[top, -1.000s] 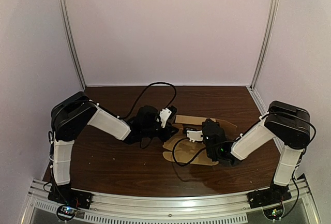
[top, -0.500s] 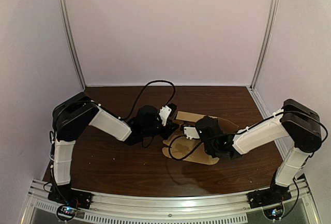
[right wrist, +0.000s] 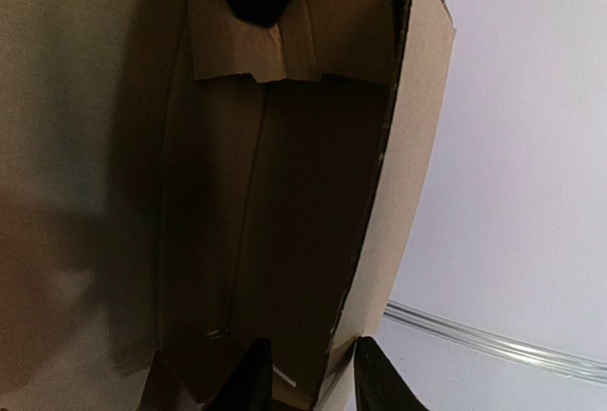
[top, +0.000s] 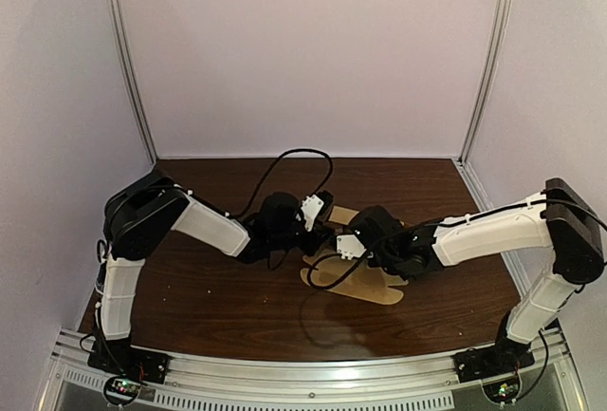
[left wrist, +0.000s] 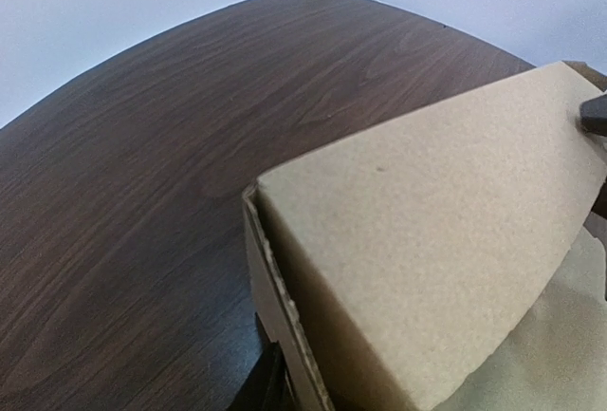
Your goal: Fold the paper box
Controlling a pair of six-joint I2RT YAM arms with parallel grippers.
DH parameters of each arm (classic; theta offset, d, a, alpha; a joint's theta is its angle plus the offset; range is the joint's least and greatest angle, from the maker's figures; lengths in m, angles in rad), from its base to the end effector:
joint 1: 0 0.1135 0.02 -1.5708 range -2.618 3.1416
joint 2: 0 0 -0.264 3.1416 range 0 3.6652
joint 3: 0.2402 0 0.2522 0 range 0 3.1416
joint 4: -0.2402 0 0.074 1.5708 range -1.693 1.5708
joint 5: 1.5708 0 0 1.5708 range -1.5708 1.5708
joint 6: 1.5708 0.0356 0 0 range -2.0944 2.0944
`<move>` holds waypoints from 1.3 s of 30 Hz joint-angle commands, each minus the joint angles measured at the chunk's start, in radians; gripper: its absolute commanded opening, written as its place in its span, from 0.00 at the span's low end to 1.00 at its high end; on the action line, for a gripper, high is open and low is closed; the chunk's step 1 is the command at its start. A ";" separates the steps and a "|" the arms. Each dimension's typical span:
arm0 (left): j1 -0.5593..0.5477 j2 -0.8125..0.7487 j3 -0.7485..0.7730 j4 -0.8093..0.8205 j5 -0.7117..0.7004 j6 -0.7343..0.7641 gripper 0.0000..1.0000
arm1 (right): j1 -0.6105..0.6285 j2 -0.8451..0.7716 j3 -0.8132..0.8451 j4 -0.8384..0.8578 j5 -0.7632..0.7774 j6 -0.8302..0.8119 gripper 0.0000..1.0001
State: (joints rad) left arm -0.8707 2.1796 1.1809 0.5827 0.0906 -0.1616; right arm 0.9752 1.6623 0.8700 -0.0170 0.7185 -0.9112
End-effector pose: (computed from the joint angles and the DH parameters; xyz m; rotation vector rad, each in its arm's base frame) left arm 0.2901 -0.3494 0.1124 0.7739 1.9149 -0.7452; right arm 0.2036 0.2587 0.1712 -1.6172 1.5897 -0.8130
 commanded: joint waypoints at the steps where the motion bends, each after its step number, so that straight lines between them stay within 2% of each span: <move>1: -0.001 0.016 0.047 -0.043 0.003 0.045 0.20 | -0.001 -0.140 0.108 -0.445 -0.284 0.175 0.38; 6: -0.001 0.014 0.091 -0.130 0.035 0.067 0.20 | -0.031 -0.208 0.263 -0.738 -0.527 0.249 0.46; 9: -0.001 0.010 0.122 -0.188 0.067 0.081 0.20 | -0.114 -0.207 0.381 -0.882 -0.693 0.304 0.51; 12: 0.001 0.005 0.157 -0.266 0.115 0.102 0.19 | -0.242 -0.182 0.462 -0.923 -0.833 0.358 0.62; 17: 0.001 -0.018 0.205 -0.419 0.170 0.144 0.19 | -0.445 -0.066 0.563 -1.017 -1.049 0.398 0.66; 23: 0.001 -0.052 0.233 -0.598 0.188 0.215 0.19 | -0.546 0.028 0.598 -1.118 -1.302 0.429 0.71; 29: 0.001 -0.054 0.212 -0.574 0.176 0.202 0.25 | -0.569 0.076 0.579 -1.133 -1.439 0.467 0.71; 33: 0.001 -0.034 0.203 -0.507 0.228 0.212 0.33 | -0.575 0.104 0.569 -1.140 -1.452 0.474 0.72; 39: 0.001 0.011 0.209 -0.428 0.293 0.248 0.37 | -0.576 0.143 0.558 -1.145 -1.449 0.471 0.71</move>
State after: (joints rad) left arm -0.8703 2.1563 1.3960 0.0620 0.3222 0.0463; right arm 0.4068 1.7832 1.4464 -1.1408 -0.7033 -0.4465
